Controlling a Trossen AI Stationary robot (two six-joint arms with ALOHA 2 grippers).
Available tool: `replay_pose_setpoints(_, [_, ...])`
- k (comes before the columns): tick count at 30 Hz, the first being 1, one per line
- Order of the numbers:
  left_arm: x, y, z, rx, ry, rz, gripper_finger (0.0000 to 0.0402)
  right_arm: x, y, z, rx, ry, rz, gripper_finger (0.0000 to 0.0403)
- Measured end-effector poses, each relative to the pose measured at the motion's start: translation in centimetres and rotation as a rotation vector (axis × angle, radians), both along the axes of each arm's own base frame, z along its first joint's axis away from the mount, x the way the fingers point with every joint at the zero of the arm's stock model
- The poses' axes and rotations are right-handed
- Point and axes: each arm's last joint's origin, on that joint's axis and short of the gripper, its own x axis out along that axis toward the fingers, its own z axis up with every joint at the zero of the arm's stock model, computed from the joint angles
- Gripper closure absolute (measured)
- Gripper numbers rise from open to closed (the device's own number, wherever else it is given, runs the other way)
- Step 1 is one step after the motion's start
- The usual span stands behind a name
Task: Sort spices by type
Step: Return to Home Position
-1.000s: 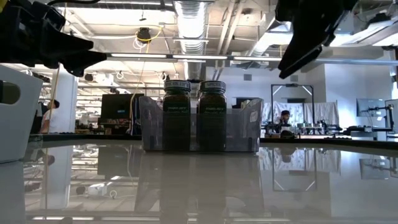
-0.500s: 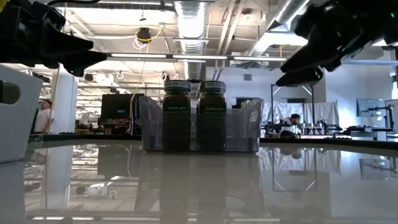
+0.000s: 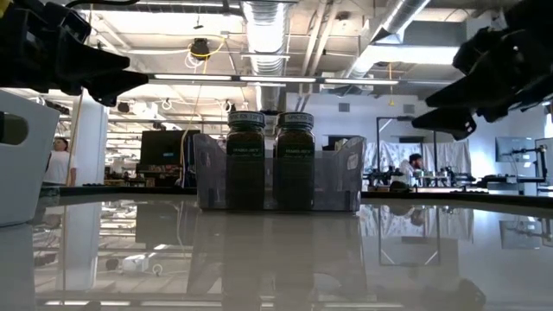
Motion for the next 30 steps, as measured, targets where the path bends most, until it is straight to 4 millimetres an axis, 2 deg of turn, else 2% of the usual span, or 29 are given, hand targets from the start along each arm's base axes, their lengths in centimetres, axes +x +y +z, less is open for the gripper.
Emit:
replay_pose_setpoints(5, [0.0, 0.0, 0.0, 0.000, 0.000, 0.000, 0.0164, -1.3, 0.1, -0.6, 0.011, -0.054, 0.019, 0.0097])
replay_pose_setpoints(15, [0.0, 0.0, 0.0, 0.000, 0.000, 0.000, 0.0164, -3.1, -0.1, -0.5, 0.033, -0.062, 0.118, 0.0097])
replay_pose_setpoints(19, [0.0, 0.0, 0.0, 0.000, 0.001, 0.000, 0.0164, -3.6, -0.2, 0.3, 0.010, -0.150, 0.138, 0.0097])
replay_pose_setpoints(24, [0.0, 0.0, 0.0, 0.000, 0.001, 0.000, 0.0164, -3.9, -0.3, 0.6, -0.007, -0.198, 0.132, 0.0097])
replay_pose_setpoints(30, [0.0, 0.0, 0.0, 0.000, 0.000, 0.000, 0.0164, -3.7, -0.7, 0.4, -0.013, -0.171, 0.093, 0.0097])
